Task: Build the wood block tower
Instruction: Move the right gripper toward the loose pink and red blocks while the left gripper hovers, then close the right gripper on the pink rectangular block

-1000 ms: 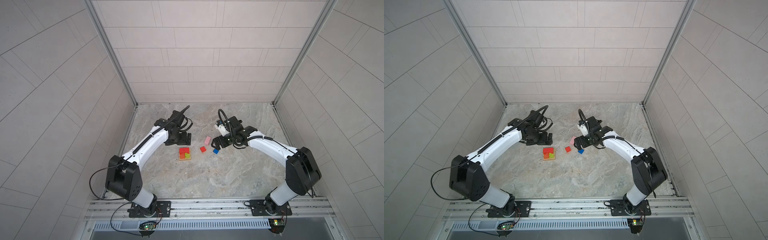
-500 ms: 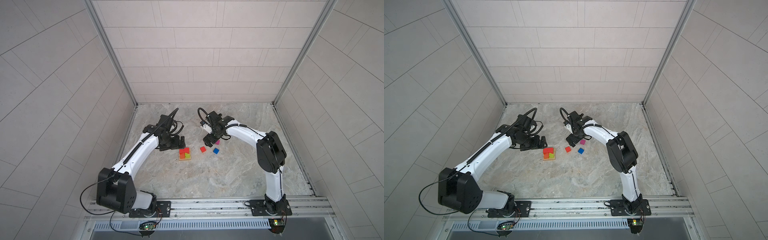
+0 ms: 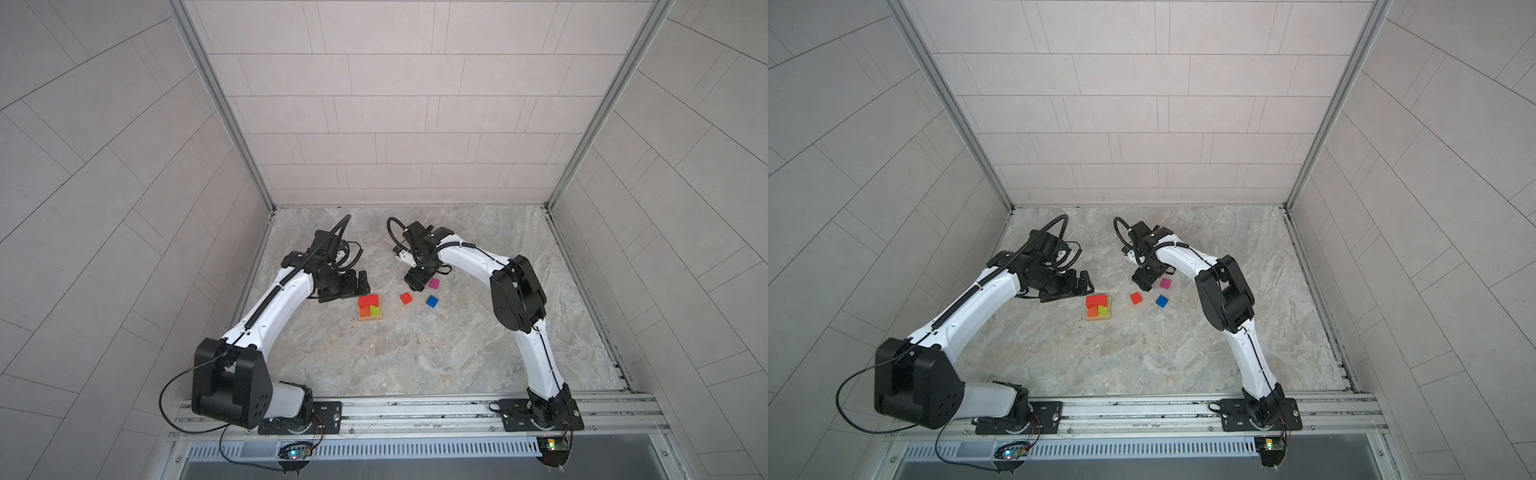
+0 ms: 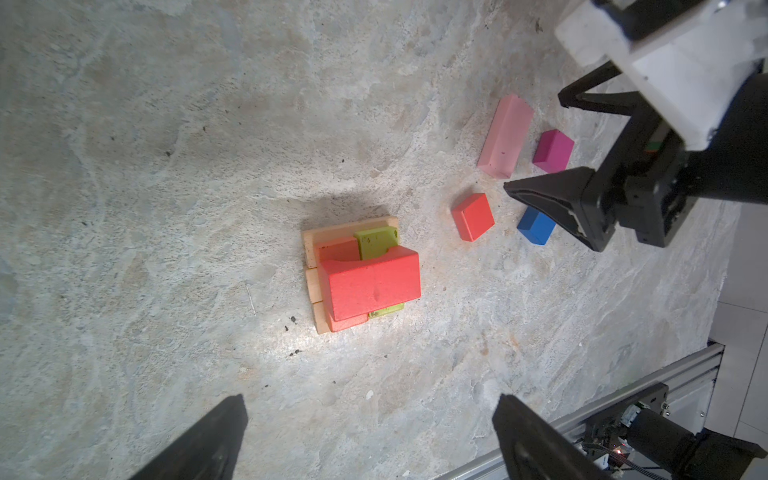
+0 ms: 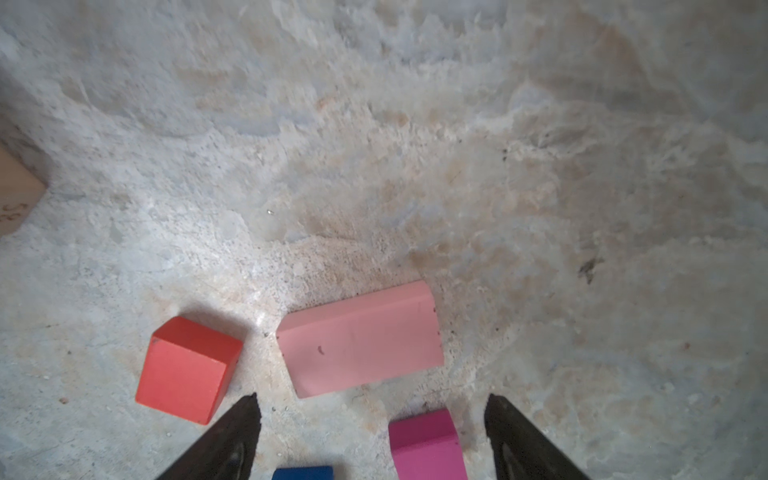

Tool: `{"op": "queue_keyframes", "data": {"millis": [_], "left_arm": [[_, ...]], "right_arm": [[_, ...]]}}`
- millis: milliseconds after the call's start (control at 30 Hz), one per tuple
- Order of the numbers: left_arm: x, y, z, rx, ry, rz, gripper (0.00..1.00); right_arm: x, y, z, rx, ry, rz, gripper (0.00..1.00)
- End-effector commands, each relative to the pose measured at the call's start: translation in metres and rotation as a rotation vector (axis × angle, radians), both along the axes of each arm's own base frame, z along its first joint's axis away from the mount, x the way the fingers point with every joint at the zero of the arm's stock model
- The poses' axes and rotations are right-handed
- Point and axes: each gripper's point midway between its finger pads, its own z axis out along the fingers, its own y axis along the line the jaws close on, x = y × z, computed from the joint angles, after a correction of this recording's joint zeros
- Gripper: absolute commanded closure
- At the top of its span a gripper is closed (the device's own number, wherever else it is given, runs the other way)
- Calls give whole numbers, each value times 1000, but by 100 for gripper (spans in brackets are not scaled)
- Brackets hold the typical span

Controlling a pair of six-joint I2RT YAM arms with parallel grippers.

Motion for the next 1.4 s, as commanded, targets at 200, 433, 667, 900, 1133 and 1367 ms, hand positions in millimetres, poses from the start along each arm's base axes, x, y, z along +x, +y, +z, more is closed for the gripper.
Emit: {"op": "queue_keyframes", "data": {"millis": [200,433,667,900,1133,1367], "left_arm": [[-2,-1,0,-45,12,10,0],[-1,0,1,-51,10,17,1],[0,1,0,-59,13,20,1],[-1,1,-1,-61,16,22,2],[0,2,-2,-57,19,25,2],[0,2,-1,-60,18,27,2]], "right_arm": [[-1,6,-11,-30,14,51,21],[2,12,-20,-26,32,55,26],[3,14,-23,-14,38,35,38],[10,9,-12,-24,-12,-34,58],[6,6,49,105,-77,-273,60],[-43,-7,81,228,-46,-553,61]]}}
